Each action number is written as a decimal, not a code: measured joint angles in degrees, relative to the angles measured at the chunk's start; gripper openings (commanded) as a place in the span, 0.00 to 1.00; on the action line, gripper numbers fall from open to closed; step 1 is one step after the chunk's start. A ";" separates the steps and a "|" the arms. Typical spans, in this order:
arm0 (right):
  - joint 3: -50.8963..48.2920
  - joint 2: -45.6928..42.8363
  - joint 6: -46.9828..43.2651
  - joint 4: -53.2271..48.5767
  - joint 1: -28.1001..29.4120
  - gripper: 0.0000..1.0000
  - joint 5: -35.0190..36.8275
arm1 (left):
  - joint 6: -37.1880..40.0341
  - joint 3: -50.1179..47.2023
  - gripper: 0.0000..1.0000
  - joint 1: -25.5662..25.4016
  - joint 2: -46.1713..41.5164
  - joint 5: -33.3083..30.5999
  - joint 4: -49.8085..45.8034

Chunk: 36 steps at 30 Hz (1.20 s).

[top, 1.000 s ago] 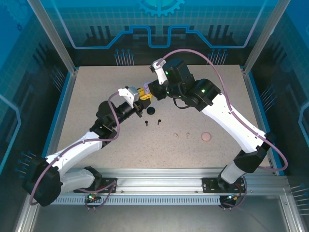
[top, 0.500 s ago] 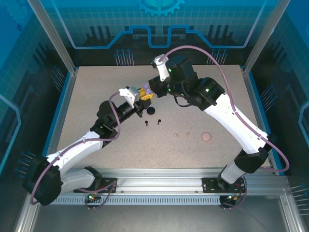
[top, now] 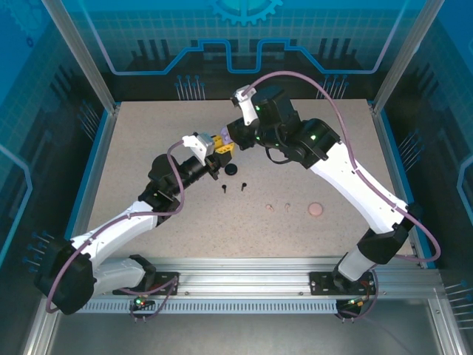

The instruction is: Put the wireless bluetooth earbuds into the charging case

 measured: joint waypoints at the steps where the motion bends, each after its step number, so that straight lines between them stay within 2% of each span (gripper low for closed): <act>1: -0.28 0.07 0.13 0.02 -0.11 0.18 -0.07 | 0.00 0.00 0.00 -0.04 0.00 0.00 0.00; 36: -4.37 -0.33 0.13 1.79 -0.50 0.16 -0.33 | 0.22 0.09 0.00 -0.09 0.09 -0.04 -1.92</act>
